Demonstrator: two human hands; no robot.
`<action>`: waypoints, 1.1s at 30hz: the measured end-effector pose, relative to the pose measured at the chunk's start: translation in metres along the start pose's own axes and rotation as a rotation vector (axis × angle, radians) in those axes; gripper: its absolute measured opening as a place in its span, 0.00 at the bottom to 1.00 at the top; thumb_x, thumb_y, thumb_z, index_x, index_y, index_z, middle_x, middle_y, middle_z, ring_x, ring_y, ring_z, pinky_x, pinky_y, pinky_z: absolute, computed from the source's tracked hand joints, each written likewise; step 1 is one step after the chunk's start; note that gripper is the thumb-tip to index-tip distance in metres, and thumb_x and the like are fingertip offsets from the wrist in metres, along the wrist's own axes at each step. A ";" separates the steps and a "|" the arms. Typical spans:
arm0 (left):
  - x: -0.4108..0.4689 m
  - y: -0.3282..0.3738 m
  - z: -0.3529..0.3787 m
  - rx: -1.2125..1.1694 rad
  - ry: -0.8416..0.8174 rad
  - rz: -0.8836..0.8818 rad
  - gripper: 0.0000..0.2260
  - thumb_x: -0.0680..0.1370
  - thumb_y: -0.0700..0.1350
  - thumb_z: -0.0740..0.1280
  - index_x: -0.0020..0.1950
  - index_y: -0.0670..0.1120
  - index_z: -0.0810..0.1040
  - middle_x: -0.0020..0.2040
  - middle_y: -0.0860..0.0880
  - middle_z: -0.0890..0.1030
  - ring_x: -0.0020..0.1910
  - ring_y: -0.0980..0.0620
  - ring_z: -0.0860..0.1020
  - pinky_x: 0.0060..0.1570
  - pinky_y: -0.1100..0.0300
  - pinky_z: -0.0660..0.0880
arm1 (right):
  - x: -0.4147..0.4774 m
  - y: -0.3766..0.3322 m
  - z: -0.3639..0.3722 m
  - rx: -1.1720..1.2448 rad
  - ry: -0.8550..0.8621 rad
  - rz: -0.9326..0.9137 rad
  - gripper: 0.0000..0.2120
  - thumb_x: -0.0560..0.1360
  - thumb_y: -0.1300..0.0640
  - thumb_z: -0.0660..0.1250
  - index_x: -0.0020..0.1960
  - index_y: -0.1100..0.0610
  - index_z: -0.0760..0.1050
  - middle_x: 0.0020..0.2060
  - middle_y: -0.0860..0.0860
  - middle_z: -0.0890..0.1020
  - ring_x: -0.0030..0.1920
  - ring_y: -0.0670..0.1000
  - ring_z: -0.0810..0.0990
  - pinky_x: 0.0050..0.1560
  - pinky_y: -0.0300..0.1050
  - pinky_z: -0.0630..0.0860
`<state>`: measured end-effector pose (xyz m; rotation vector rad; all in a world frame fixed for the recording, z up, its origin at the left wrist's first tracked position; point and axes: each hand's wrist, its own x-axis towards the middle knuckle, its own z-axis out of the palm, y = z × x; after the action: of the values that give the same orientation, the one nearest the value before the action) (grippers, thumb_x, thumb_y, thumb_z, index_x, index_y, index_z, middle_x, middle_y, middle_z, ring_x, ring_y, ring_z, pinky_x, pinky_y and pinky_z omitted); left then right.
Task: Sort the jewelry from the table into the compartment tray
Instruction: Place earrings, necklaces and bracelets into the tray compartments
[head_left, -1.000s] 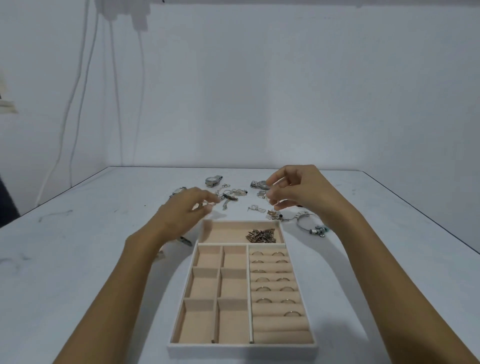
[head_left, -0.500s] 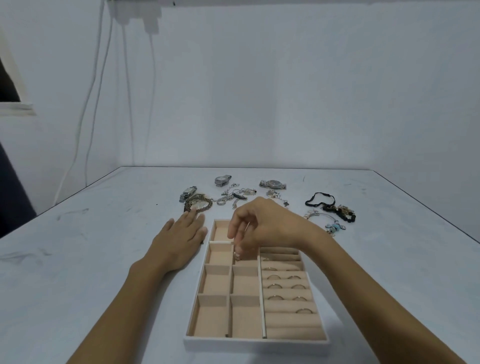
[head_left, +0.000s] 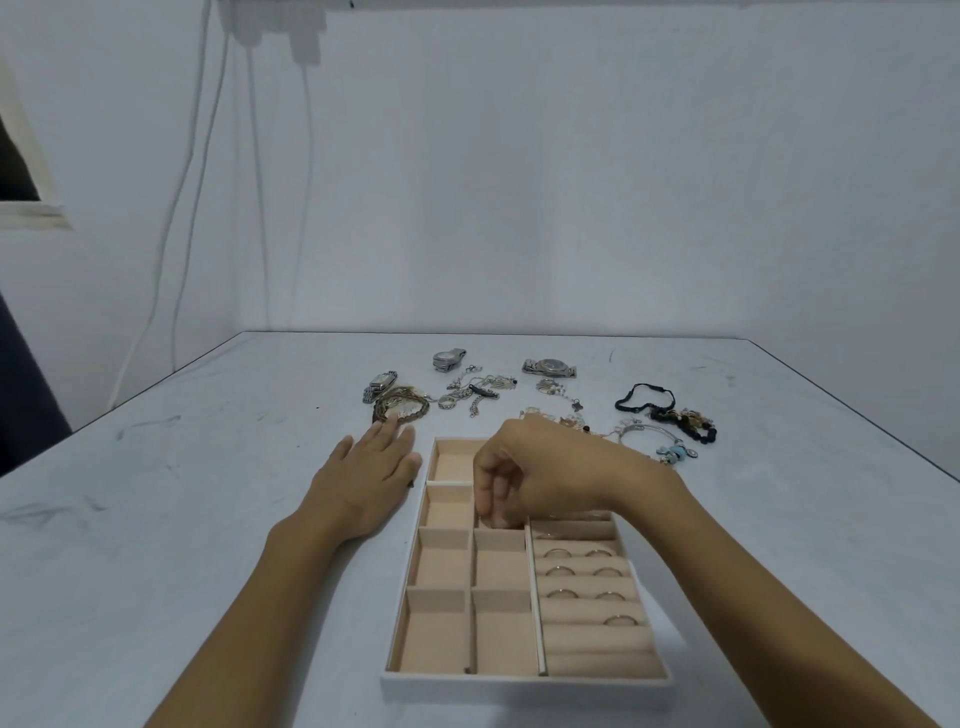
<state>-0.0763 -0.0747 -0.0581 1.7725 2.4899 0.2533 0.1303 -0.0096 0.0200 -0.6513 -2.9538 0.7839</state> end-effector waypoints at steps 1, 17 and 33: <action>0.000 0.000 0.000 -0.001 -0.001 -0.001 0.23 0.84 0.52 0.44 0.79 0.50 0.48 0.79 0.50 0.44 0.78 0.53 0.45 0.75 0.52 0.44 | 0.001 0.000 0.001 -0.013 -0.001 -0.005 0.09 0.69 0.70 0.68 0.44 0.59 0.81 0.36 0.51 0.85 0.32 0.39 0.79 0.40 0.36 0.77; 0.000 0.002 -0.003 -0.014 -0.042 0.012 0.23 0.84 0.52 0.43 0.79 0.48 0.47 0.79 0.52 0.42 0.78 0.54 0.44 0.76 0.51 0.43 | -0.022 0.041 -0.053 0.320 0.515 0.044 0.05 0.73 0.65 0.70 0.46 0.58 0.82 0.38 0.54 0.85 0.39 0.51 0.83 0.40 0.42 0.76; 0.001 0.003 -0.004 0.002 -0.050 0.009 0.23 0.84 0.51 0.43 0.79 0.48 0.47 0.79 0.52 0.43 0.78 0.53 0.44 0.75 0.50 0.44 | 0.012 0.119 -0.012 0.028 0.665 0.370 0.06 0.77 0.54 0.66 0.50 0.51 0.81 0.44 0.49 0.81 0.48 0.51 0.78 0.39 0.43 0.68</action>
<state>-0.0745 -0.0736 -0.0536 1.7689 2.4494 0.2042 0.1668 0.0947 -0.0277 -1.1997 -2.2439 0.4843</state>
